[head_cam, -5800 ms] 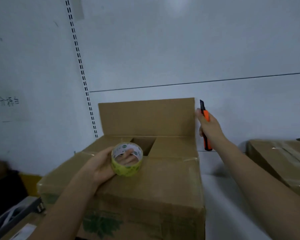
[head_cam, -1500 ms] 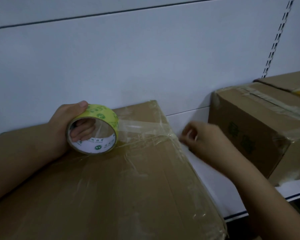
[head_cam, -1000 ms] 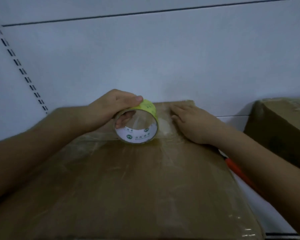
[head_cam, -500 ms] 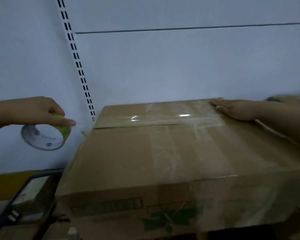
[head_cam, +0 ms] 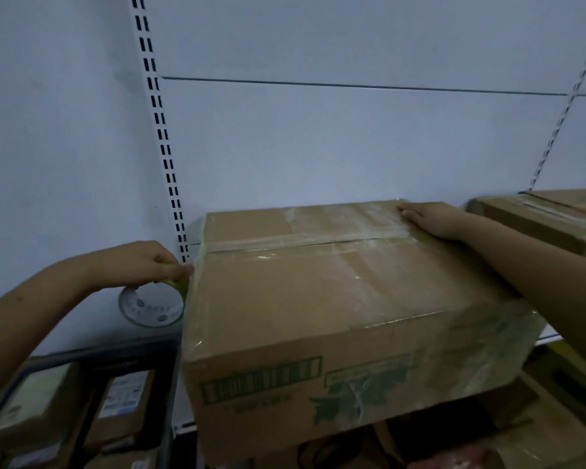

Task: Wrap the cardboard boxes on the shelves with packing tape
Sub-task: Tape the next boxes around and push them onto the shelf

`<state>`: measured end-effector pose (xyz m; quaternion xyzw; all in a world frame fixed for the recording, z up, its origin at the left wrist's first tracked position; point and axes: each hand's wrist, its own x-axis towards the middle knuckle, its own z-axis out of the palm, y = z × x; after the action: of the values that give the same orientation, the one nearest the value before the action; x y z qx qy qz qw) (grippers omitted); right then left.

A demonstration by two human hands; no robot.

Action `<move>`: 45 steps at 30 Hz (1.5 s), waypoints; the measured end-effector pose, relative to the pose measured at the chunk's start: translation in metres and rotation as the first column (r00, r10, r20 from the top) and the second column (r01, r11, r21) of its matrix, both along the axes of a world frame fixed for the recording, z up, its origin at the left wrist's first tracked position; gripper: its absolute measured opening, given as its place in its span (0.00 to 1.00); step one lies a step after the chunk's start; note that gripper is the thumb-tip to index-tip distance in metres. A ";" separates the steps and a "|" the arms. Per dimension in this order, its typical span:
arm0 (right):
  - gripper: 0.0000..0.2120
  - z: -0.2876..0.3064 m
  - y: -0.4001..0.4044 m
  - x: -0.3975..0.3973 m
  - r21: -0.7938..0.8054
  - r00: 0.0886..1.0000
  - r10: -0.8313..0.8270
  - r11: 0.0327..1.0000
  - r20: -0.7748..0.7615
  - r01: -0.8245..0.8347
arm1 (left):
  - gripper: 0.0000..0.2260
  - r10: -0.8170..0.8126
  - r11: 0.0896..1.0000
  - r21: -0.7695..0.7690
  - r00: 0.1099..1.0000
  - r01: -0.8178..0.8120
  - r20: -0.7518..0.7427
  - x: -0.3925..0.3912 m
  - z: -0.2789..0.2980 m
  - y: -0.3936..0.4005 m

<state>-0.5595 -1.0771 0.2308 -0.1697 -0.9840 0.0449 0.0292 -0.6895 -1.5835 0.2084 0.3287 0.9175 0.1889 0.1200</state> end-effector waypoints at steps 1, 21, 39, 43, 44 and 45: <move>0.23 0.001 -0.002 0.002 0.003 1.000 -0.005 1.000 -0.004 0.005 | 0.44 -0.011 1.000 0.021 1.000 0.011 0.006 -0.002 -0.004 0.000; 0.40 0.000 -0.079 -0.008 0.020 0.994 0.066 0.997 0.091 -0.069 | 0.18 0.103 0.982 0.133 0.969 -0.135 0.224 -0.019 -0.039 0.014; 0.38 -0.005 -0.328 -0.068 -0.124 0.875 0.478 0.875 0.075 -0.468 | 0.24 0.071 0.911 0.366 0.947 -0.190 0.312 0.018 -0.038 0.012; 0.40 -0.004 -0.330 -0.065 -0.159 0.872 0.487 0.866 0.051 -0.474 | 0.21 0.070 0.923 0.346 0.957 -0.169 0.280 0.023 -0.040 0.009; 0.41 -0.004 -0.330 -0.062 -0.180 0.871 0.491 0.859 0.023 -0.480 | 0.19 0.074 0.927 0.337 0.962 -0.163 0.262 0.027 -0.037 0.008; 0.41 -0.004 -0.329 -0.059 -0.202 0.865 0.501 0.846 -0.020 -0.494 | 0.19 0.079 0.925 0.346 0.969 -0.159 0.234 0.032 -0.032 0.008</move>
<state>-0.6183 -1.4059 0.2270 0.0880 -0.9850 0.1471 -0.0170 -0.6577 -1.5758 0.1764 0.2661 0.8668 0.3962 0.1444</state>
